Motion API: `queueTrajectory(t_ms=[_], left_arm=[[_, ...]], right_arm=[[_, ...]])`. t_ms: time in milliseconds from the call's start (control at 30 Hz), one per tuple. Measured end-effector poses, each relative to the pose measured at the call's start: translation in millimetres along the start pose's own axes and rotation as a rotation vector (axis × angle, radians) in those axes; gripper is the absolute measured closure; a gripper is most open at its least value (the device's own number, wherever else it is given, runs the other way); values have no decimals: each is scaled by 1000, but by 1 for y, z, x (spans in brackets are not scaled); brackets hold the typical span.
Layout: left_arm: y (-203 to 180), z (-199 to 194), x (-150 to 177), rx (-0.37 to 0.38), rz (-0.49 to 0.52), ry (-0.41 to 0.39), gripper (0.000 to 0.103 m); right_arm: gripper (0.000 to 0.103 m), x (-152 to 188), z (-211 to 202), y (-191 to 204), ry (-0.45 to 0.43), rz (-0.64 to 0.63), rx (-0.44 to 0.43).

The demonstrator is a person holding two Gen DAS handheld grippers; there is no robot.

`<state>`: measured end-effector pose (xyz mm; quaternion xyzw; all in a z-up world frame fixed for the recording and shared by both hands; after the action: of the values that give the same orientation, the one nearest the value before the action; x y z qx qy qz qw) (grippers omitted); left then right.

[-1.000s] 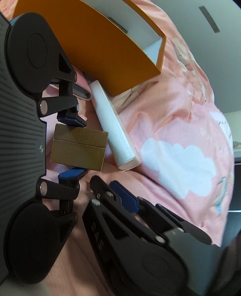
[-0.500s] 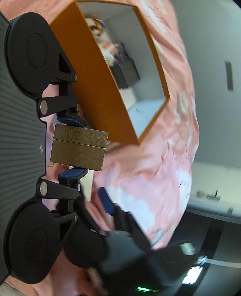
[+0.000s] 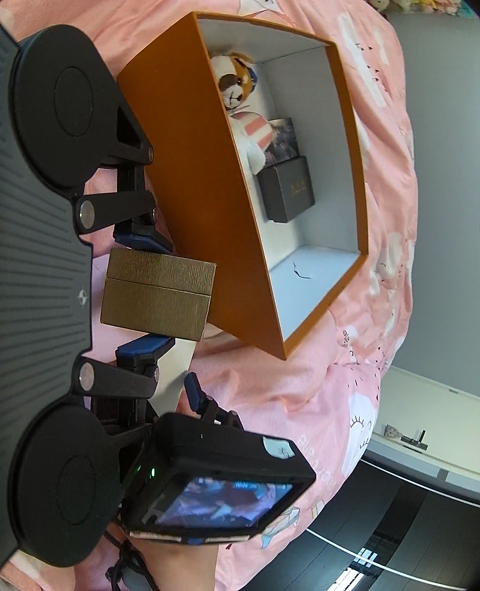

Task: Organize objects
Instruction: 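Lift both boxes and carry them over the orange box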

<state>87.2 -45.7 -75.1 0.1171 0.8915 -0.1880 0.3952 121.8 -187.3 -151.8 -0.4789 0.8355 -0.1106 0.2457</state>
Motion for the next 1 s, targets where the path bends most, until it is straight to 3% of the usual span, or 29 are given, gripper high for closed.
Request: queueTrajectory(t_ms=[267, 667, 833, 1000], left_arm=[[10, 3, 2, 5, -40, 18, 51], [8, 0, 2, 16, -53, 19, 51], [8, -7, -2, 37, -82, 4, 51], [7, -19, -9, 62, -104, -20, 51]], right_arm=[[43, 0, 20, -6, 33, -19, -19], [43, 9, -21, -57, -6, 221, -172], [43, 3, -40, -69, -71, 380, -295], [43, -15, -73, -66, -141, 427, -332]])
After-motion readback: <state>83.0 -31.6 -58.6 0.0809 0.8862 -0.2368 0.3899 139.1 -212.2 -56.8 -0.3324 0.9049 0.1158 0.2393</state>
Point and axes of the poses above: each gripper's, at about its wrist camera, not at the fingertips, and z roughly the way its jaws point, y to its left, x to its underside, the point moved 5 cm from there along z, roughly the way its jaws point, and after that the axes turned 6 degrees about -y, right-handed, at the moved point
